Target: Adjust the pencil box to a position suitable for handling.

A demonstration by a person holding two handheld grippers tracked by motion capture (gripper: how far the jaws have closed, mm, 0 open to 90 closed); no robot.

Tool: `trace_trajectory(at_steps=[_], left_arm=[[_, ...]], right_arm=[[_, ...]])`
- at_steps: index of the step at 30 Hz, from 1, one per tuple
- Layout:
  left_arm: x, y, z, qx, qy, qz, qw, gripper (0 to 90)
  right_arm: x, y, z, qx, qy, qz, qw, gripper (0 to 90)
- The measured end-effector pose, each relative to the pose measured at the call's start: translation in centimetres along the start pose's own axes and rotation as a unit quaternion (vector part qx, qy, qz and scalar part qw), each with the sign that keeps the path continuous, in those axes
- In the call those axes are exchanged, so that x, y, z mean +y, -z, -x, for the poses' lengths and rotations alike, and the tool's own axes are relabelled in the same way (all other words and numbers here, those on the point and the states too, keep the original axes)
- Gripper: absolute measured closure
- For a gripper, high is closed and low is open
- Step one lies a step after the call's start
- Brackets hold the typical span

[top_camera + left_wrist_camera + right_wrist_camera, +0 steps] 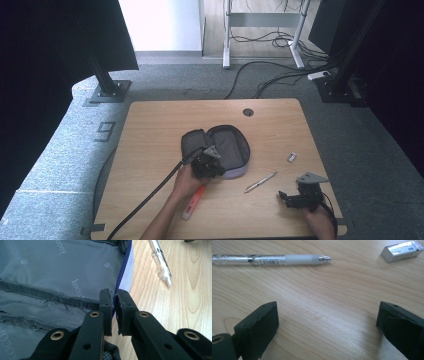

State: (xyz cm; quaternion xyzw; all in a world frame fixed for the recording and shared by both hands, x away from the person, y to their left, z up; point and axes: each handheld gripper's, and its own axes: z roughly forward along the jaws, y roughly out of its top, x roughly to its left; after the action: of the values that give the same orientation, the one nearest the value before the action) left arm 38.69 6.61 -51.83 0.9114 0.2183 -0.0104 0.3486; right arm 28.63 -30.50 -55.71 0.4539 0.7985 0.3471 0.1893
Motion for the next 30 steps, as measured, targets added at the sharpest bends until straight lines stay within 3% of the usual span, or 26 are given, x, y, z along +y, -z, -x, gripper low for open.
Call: trace_trajectory(at_steps=[30], left_arm=[[-2.7, 1.2, 4.3, -0.017, -0.012, 0.002, 0.9998, 80.8]], right_arm=[[0.0, 0.0, 0.0, 0.000, 0.000, 0.000, 1.0000, 3.9]])
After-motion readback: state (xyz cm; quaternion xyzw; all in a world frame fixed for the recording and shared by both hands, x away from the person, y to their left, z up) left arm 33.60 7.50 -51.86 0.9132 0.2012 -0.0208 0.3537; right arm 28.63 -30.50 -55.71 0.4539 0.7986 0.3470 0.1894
